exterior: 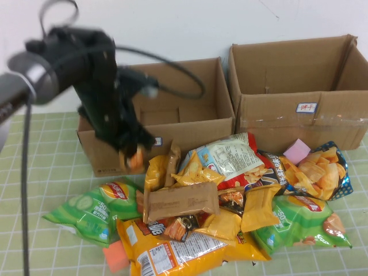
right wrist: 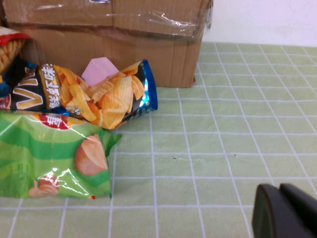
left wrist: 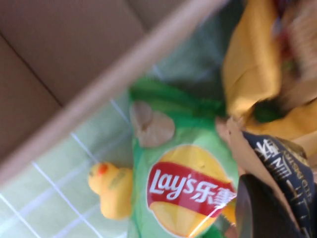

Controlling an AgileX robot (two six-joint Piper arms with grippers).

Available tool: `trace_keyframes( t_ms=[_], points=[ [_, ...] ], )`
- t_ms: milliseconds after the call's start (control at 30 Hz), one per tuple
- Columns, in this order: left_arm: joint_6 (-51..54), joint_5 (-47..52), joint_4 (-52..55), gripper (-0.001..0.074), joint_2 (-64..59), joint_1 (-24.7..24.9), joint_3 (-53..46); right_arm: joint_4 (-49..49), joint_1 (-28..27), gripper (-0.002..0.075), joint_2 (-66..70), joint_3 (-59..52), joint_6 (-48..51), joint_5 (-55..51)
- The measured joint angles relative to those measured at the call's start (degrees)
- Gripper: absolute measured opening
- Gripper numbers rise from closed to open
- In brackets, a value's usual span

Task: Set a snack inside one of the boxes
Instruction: Pick up the biscuit, then place the biscuit in the biscuit box

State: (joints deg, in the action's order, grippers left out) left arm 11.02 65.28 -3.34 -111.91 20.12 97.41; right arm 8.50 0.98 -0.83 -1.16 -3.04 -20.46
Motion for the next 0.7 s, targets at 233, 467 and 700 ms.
trace_keyframes(
  t_ms=[233,467,700],
  points=[
    [4.46,-0.71,-11.55,0.0087,4.59,0.00,10.93,0.00,0.00,-0.0002,0.00,0.00,0.00,0.00],
    [15.28,-14.69,-33.98,0.0087,4.02,2.38,13.38,0.00,0.00,-0.0002,0.00,0.00,0.00,0.00],
    [21.47,-32.17,-35.81,0.0087,-2.38,9.70,13.38,0.00,0.00,-0.0002,0.00,0.00,0.00,0.00]
  ],
)
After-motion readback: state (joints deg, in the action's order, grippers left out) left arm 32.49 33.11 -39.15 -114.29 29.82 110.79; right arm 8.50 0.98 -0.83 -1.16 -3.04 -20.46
